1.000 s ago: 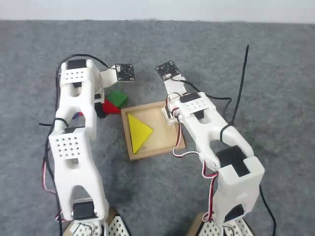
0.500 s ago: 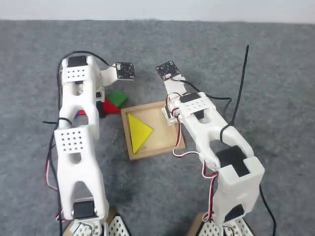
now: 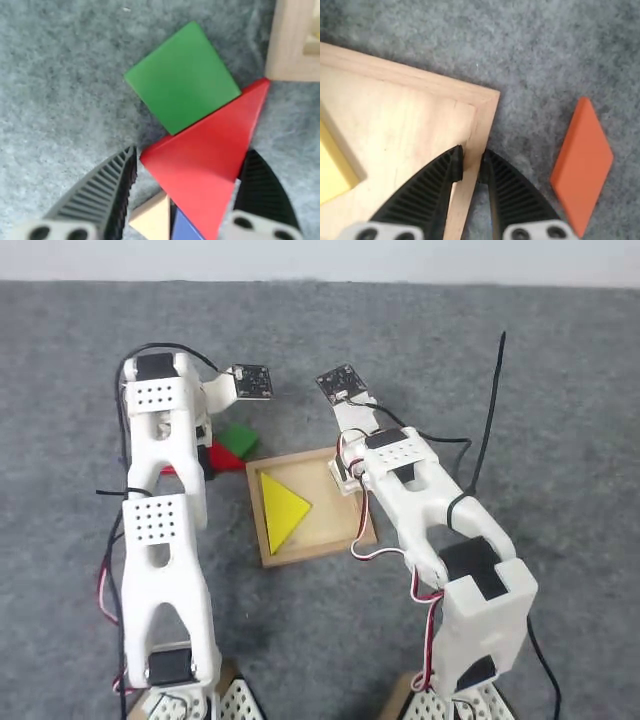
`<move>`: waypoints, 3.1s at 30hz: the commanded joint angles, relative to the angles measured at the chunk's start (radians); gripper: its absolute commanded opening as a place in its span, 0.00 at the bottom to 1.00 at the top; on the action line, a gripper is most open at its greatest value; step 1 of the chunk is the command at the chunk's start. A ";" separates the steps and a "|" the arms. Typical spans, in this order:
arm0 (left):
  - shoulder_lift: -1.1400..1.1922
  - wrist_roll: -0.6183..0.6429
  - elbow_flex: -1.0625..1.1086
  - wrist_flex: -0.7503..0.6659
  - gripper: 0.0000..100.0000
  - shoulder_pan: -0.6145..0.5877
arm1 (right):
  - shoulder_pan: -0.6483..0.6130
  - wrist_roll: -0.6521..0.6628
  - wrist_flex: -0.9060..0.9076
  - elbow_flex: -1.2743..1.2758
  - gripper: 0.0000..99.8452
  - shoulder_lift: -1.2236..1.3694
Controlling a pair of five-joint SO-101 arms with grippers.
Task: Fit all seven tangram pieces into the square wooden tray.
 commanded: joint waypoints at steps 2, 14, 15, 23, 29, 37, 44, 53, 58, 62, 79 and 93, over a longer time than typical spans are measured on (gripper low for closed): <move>0.091 0.035 -0.021 -0.029 0.19 -0.018 | -0.019 -0.008 0.028 -0.023 0.03 -0.015; 0.029 0.080 -0.091 0.055 0.11 -0.061 | -0.019 -0.008 0.028 -0.023 0.03 -0.015; 0.021 0.080 -0.091 0.055 0.11 -0.066 | -0.019 -0.008 0.028 -0.023 0.03 -0.015; -0.106 0.083 0.045 0.058 0.11 -0.068 | -0.019 -0.008 0.028 -0.023 0.03 -0.015; -0.494 0.081 0.579 0.055 0.10 0.014 | -0.019 -0.008 0.028 -0.023 0.03 -0.015; -0.971 0.084 1.104 -0.084 0.08 0.017 | -0.019 -0.008 0.028 -0.023 0.03 -0.015; -1.165 0.269 1.210 -0.084 0.08 0.021 | -0.018 -0.008 0.030 -0.023 0.03 -0.016; -1.264 0.944 1.277 -0.092 0.07 0.071 | -0.010 -0.008 0.179 -0.015 0.03 -0.177; -1.330 1.324 1.333 -0.089 0.07 0.061 | -0.015 -0.012 0.174 -0.003 0.03 -0.183; -1.390 1.521 1.399 -0.086 0.07 0.064 | -0.013 -0.018 0.174 -0.005 0.03 -0.189; -1.438 2.045 1.495 -0.087 0.08 0.130 | -0.019 -0.347 0.179 -0.072 0.03 -0.193; -1.438 2.085 1.497 -0.133 0.07 0.193 | -0.073 -0.753 0.303 -0.072 0.10 -0.189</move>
